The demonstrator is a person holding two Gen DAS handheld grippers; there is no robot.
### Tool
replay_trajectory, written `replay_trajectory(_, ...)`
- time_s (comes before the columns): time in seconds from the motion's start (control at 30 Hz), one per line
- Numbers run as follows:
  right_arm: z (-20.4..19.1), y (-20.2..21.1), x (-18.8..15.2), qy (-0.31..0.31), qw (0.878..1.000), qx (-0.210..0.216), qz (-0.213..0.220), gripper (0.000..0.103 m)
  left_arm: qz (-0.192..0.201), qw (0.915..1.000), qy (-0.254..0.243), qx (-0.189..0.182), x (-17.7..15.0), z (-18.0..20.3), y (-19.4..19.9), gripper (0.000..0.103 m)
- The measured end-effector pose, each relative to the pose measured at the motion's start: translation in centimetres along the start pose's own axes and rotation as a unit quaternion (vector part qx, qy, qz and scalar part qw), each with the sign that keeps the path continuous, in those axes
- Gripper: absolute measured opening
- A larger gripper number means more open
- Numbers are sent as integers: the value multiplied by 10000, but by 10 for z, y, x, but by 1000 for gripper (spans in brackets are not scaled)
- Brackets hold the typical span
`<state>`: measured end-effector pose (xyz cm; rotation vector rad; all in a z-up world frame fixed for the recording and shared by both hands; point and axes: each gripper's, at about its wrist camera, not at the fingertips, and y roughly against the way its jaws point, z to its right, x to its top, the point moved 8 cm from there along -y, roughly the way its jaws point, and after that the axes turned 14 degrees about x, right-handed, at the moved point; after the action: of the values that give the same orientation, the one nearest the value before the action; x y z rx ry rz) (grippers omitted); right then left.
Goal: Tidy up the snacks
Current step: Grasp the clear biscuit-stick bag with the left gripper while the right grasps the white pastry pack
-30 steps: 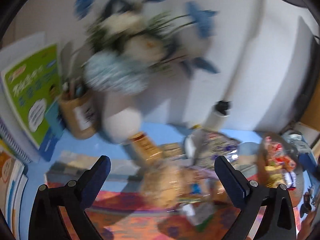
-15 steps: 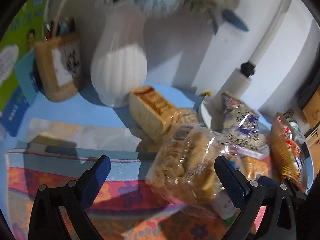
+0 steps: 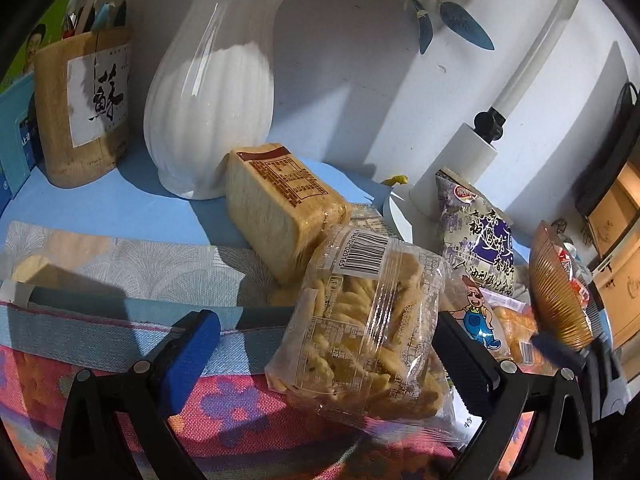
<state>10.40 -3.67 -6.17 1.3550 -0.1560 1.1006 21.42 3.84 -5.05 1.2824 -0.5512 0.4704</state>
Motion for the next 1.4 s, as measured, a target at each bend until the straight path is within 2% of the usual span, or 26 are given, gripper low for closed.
replay_trajectory(0.1,-8,6,-9,-673,9888,1335,-6,103,1,10000,-1,2,0,0,0,103)
replay_trajectory(0.2,2,-4,-19,-1139,9820,1485,-270,103,1,10000,-4,1,0,0,0,103)
replay_trajectory(0.23,7,-10,-21,-1408,9744,1721,-317,103,1,10000,-2,-1,0,0,0,103)
replay_trajectory(0.33,25,-17,-17,-1900,9598,2057,-187,103,1,10000,-6,2,0,0,0,103)
replay_trajectory(0.4,28,-19,-14,-1931,9603,2006,-185,103,2,10000,-4,-1,0,0,0,103)
replay_trajectory(0.5,18,-22,-14,-1546,9741,1596,-422,103,3,10000,-4,3,0,0,0,103)
replay_trajectory(0.53,16,-21,-13,-1531,9750,1562,-401,103,7,10000,-4,0,0,0,0,103)
replay_trajectory(0.63,19,-21,-15,-1670,9706,1694,-356,103,8,10000,-3,1,0,0,0,103)
replay_trajectory(1.4,18,-20,-15,-1644,9719,1642,-370,103,12,10000,-2,2,0,0,-1,103)
